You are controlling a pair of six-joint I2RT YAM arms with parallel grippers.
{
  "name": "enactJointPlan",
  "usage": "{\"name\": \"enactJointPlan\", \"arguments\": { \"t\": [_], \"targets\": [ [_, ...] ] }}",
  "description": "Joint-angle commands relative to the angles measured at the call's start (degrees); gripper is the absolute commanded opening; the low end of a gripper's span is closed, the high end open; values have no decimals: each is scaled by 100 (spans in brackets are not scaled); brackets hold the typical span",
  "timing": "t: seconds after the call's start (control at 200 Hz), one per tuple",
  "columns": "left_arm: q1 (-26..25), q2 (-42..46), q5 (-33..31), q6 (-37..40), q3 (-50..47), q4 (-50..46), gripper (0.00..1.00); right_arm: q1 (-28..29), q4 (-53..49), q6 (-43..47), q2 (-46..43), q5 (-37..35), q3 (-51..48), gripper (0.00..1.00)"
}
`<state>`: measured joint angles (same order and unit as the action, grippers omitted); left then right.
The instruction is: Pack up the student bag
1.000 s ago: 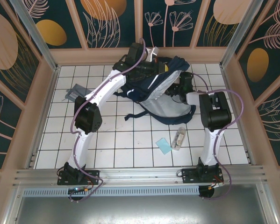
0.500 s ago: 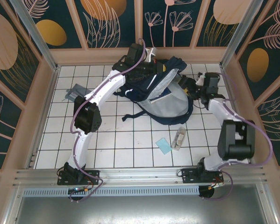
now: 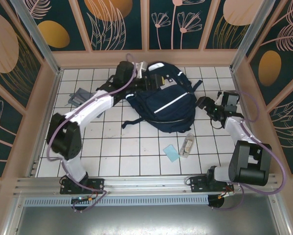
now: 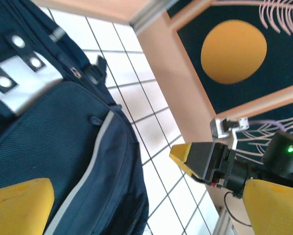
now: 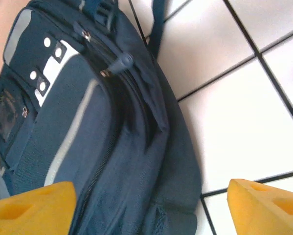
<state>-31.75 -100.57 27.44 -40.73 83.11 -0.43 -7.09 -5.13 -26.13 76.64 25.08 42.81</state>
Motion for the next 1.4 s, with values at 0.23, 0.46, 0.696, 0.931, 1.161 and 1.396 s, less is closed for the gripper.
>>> {"name": "enactJointPlan", "arguments": {
  "t": [0.23, 0.46, 0.696, 0.931, 1.161, 1.396],
  "targets": [
    [185, -46, -2259, -169, -1496, 765, 98, 361, 1742, -328, 863, 1262, -329, 86],
    [274, -842, -2495, -345, -1457, 849, 99, 1256, 2134, -702, 1057, 1218, -521, 73],
    [326, -1849, -2277, 507, -61, 472, 99, 2627, 3170, -1789, 1028, 872, -763, 49],
    [538, -2481, -3118, 1498, 1453, -739, 99, 3540, 2298, -1321, 1132, 1078, 260, 68],
    [626, -2283, -4535, 2044, 1978, -1501, 98, 3304, -334, 413, 538, 636, 1187, 75],
    [564, -1578, -3388, 2180, 1603, -1608, 95, 2210, -767, 576, -273, 225, 1035, 76]
  ]
}}
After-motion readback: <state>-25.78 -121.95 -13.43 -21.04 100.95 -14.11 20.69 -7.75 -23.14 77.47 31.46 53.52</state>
